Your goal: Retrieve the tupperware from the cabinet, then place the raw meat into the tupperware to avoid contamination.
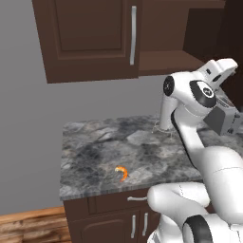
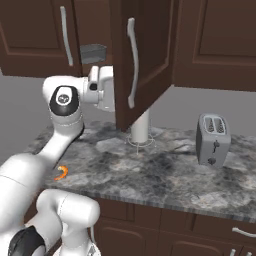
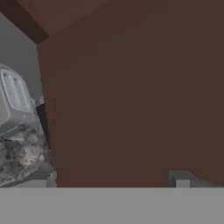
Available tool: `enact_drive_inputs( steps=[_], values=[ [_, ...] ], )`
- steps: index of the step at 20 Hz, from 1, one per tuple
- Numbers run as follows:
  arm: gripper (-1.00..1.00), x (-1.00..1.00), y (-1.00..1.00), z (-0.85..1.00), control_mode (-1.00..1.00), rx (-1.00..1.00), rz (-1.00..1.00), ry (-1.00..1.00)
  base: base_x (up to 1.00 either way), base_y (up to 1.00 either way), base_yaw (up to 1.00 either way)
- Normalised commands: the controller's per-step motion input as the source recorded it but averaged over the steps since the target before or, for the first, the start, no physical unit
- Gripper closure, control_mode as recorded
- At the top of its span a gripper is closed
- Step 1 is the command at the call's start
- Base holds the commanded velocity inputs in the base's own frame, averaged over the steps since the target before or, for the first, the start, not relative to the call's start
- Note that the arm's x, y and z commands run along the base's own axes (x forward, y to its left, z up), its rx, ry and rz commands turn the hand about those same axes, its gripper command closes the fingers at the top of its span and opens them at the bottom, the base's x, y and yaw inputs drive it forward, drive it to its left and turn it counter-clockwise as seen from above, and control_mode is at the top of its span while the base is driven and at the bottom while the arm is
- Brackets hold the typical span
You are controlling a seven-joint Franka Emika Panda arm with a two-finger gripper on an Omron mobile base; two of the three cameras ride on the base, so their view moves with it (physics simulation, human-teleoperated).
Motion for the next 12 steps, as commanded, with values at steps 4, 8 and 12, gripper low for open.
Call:
enact_drive_inputs(
  steps=[4, 8, 12],
  values=[
    [-1.00, 0.00, -1.00, 0.00, -1.00, 0.11, 0.00, -0.11, 0.00, 0.00, 0.00],
    [-1.00, 0.10, -0.83, 0.00, -1.00, 0.12, 0.04, -0.11, 0.00, 0.00, 0.00],
    [-1.00, 0.08, -0.40, -0.14, -1.00, 0.04, 0.10, -0.01, 0.00, 0.00, 0.00]
  ],
)
